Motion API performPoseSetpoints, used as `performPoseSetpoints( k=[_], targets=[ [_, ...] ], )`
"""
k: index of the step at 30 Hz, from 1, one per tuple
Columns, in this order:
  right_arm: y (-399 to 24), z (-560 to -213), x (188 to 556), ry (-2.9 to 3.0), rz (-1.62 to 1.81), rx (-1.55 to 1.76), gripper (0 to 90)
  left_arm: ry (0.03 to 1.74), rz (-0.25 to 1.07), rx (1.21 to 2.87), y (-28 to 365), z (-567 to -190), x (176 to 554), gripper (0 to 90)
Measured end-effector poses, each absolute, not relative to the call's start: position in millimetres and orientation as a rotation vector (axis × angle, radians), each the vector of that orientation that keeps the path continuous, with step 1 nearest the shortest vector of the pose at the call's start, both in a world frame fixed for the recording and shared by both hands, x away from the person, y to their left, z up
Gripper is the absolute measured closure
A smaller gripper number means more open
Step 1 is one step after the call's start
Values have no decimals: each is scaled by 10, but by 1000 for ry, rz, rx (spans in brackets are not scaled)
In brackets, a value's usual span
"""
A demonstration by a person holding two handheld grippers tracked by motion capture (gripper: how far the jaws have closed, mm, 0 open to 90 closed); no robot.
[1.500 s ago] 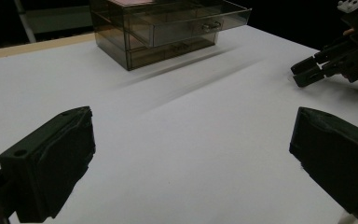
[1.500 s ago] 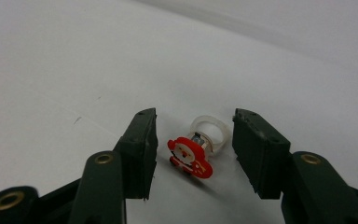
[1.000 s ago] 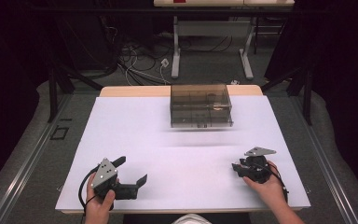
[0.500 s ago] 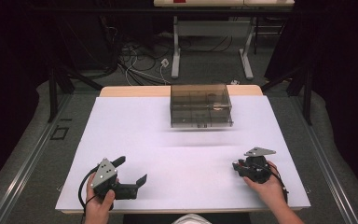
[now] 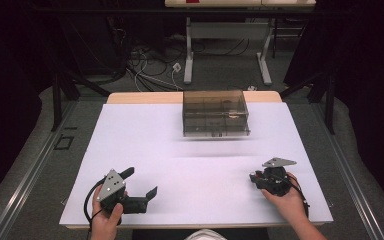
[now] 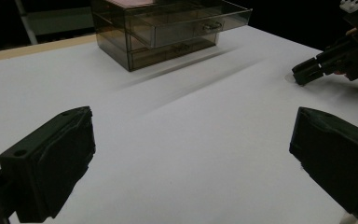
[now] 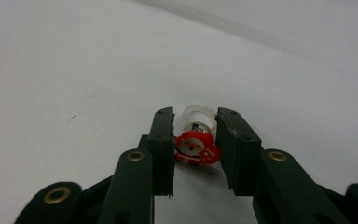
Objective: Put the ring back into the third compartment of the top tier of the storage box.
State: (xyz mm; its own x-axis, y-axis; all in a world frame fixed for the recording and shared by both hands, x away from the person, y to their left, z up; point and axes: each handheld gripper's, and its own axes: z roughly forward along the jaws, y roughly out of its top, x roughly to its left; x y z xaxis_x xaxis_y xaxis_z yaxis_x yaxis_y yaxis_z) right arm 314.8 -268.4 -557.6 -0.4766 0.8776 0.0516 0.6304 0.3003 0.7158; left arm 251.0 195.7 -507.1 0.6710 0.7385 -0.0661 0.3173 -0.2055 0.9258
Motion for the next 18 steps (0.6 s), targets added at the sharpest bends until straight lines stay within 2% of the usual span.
performPoseSetpoints(
  k=[18],
  targets=[
    [-2697, -5552, 3145, 2213, 1009, 1371, 682, 847, 478, 1791, 1957, -5074, 2511, 2]
  ],
)
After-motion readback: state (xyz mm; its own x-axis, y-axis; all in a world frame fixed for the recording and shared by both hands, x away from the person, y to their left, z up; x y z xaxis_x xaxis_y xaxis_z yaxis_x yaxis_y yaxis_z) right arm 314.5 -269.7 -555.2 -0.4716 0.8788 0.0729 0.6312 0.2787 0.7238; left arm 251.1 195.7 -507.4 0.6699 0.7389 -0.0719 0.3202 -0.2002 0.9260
